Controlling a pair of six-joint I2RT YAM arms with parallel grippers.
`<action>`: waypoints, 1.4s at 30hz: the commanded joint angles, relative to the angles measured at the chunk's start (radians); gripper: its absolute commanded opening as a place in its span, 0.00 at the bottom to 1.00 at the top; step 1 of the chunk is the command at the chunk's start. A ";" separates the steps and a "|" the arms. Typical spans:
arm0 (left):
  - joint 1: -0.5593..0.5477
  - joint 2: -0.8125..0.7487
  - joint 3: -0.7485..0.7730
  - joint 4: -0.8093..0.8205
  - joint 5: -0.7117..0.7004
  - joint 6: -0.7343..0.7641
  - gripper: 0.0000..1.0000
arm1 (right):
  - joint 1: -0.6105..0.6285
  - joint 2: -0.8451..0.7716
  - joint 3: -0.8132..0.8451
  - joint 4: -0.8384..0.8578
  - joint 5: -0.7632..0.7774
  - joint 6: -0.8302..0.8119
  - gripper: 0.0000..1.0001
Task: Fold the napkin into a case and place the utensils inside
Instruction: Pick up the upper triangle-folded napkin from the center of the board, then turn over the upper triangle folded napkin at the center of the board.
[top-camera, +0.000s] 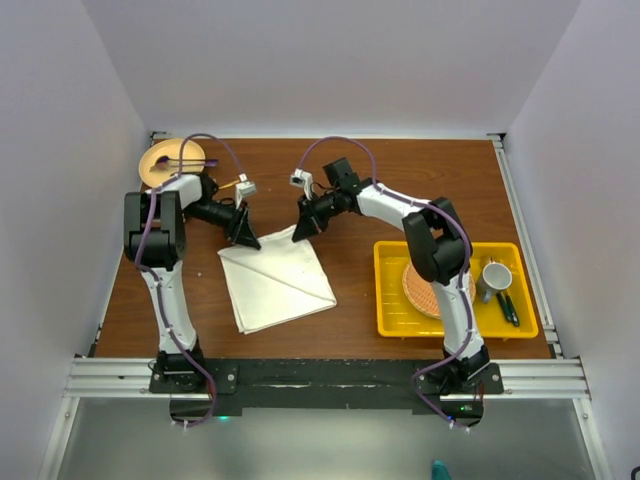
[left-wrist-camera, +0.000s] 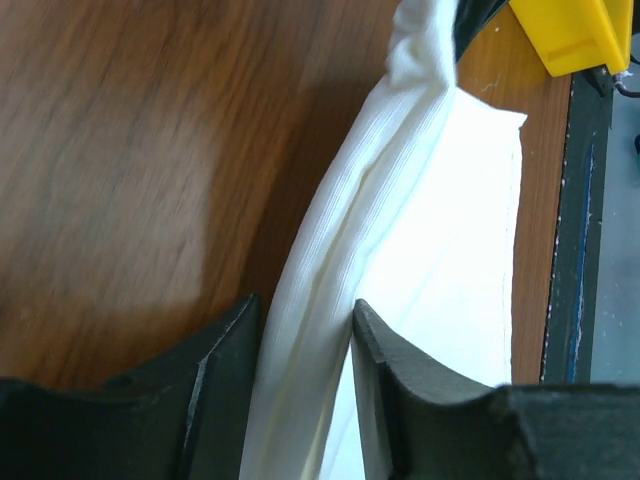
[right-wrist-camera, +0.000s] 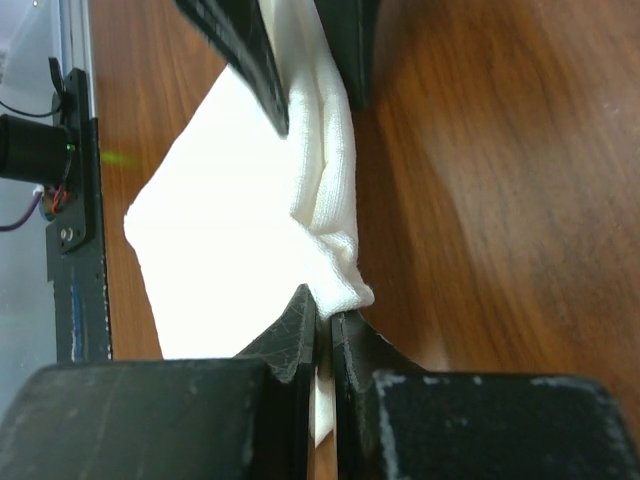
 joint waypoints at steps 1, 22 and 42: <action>0.046 -0.022 -0.023 -0.150 -0.033 0.168 0.44 | -0.003 -0.102 -0.012 -0.018 -0.022 -0.053 0.00; 0.143 -0.038 -0.022 -0.224 -0.064 0.228 0.07 | -0.052 -0.154 -0.008 -0.083 -0.036 -0.099 0.00; 0.022 -0.419 0.112 0.798 -0.384 -0.317 0.00 | -0.201 -0.254 0.033 0.667 0.243 -0.454 0.00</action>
